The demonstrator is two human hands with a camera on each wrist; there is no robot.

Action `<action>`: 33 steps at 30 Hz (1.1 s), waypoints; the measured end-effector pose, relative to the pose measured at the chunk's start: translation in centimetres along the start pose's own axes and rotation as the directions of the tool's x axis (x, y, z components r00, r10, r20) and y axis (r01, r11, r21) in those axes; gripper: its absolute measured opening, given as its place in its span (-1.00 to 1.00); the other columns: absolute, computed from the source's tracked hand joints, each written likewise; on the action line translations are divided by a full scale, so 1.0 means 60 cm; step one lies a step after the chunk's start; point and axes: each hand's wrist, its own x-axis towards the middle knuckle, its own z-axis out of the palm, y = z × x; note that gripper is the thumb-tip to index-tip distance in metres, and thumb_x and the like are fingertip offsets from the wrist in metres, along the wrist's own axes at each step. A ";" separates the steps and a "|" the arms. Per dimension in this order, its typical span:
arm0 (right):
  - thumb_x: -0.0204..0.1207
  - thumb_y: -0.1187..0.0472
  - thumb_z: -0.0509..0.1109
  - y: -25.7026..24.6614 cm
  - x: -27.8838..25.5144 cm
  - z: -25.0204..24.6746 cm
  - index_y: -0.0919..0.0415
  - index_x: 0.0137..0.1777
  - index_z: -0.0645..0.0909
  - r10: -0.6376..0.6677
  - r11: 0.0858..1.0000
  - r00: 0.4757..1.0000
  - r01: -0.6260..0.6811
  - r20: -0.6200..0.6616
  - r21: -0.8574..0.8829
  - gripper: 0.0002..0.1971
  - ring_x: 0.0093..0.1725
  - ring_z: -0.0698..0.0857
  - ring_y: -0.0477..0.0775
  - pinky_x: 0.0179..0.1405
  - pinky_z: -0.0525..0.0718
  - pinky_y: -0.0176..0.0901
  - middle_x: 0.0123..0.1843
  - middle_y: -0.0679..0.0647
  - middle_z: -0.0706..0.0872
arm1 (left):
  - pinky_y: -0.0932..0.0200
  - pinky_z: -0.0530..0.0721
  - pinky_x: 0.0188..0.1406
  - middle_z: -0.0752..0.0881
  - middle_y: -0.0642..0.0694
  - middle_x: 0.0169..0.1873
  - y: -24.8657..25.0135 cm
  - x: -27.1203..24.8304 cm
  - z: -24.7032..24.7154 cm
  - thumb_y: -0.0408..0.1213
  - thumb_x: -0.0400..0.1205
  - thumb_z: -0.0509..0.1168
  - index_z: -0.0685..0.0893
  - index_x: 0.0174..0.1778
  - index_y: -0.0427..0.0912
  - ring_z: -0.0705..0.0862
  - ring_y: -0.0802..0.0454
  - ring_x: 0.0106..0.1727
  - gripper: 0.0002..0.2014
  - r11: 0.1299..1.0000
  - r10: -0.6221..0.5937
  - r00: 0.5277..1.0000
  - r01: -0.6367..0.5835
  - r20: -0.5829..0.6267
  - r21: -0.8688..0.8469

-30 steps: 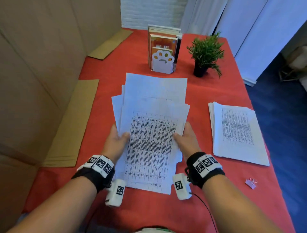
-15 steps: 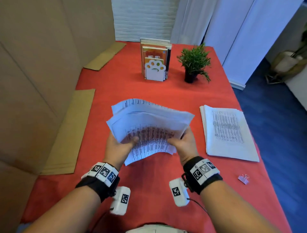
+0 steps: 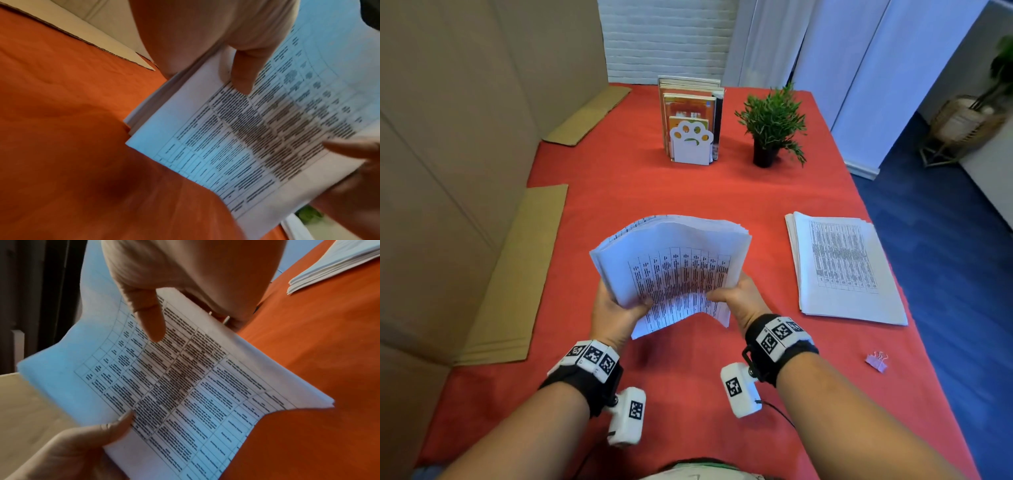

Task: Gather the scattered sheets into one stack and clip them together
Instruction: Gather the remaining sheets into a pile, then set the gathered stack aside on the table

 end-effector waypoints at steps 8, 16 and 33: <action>0.51 0.29 0.40 -0.009 -0.006 -0.029 0.06 0.15 0.62 -0.205 0.964 0.969 0.176 -0.135 -0.197 -0.76 -0.06 0.73 -0.17 0.02 0.68 -0.36 -0.02 -0.07 0.77 | 0.04 0.66 0.12 0.72 0.08 -0.12 -0.016 -0.001 0.047 -0.54 0.57 0.28 0.60 0.19 -0.13 0.68 -0.01 -0.05 -0.67 0.980 -0.068 0.997 0.072 -0.029 0.183; 0.52 0.29 0.28 0.013 0.017 -0.244 0.21 0.21 0.66 -0.163 0.826 0.866 -0.142 -0.472 -0.545 -0.71 0.07 0.70 0.15 0.21 0.57 -0.17 0.04 0.15 0.77 | 0.06 0.67 -0.05 0.67 -0.01 -0.29 -0.026 -0.020 0.138 -0.51 0.55 0.28 0.60 0.10 -0.18 0.69 -0.11 -0.18 -0.76 0.910 -0.200 0.978 0.166 0.050 0.381; 0.39 0.10 0.39 0.093 0.045 -0.520 0.29 0.45 0.34 0.273 0.410 0.618 -0.768 -0.737 -0.492 -0.36 0.34 0.54 0.37 0.30 0.51 0.13 0.42 0.29 0.40 | -0.08 0.51 0.30 0.60 -0.19 0.17 -0.075 -0.041 0.199 -0.41 0.58 0.33 0.45 0.38 -0.49 0.58 -0.27 0.19 -0.55 0.709 -0.475 0.879 0.412 -0.045 0.572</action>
